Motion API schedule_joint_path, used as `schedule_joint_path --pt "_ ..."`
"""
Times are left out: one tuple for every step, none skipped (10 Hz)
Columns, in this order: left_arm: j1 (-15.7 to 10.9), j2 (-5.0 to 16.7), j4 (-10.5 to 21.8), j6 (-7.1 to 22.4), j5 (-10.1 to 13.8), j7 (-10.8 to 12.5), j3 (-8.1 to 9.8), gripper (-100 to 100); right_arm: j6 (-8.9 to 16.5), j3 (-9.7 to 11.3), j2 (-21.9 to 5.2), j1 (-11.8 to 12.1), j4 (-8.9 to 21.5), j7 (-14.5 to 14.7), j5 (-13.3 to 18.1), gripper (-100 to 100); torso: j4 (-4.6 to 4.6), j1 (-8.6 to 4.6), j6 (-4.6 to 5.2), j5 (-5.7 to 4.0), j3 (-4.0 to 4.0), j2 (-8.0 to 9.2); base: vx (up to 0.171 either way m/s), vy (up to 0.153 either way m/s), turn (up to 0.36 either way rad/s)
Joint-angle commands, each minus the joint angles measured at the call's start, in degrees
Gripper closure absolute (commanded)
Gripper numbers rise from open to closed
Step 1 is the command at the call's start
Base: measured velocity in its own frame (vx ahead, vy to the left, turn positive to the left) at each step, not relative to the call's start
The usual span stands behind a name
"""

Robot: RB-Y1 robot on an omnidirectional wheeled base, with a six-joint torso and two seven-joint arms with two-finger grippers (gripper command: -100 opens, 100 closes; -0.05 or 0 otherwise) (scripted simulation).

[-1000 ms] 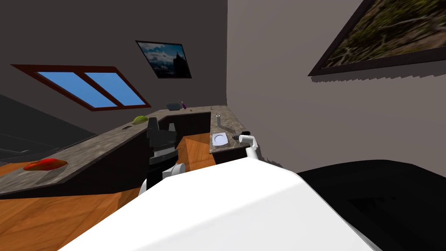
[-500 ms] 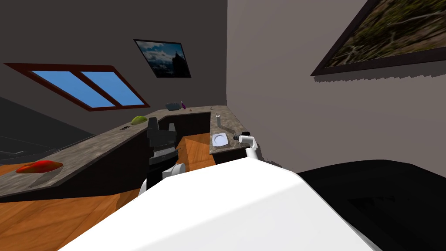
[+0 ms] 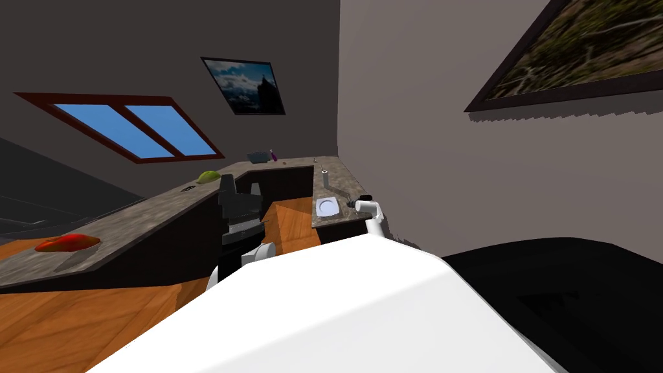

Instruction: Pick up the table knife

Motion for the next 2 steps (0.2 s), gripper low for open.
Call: schedule_joint_path --pt "0.0 0.0 0.0 0.0 0.0 0.0 0.0 0 0.0 0.0 0.0 0.0 0.0 0.0 0.0 100 0.0 0.0 0.0 0.0 0.0 0.0 -0.03 -0.006 0.002" --pt "0.0 0.0 0.0 0.0 0.0 0.0 0.0 0 0.19 0.02 -0.01 0.0 -0.1 -0.11 0.03 0 -0.01 -0.02 0.0 -0.02 -0.03 -0.06 -0.005 0.0 -0.002"
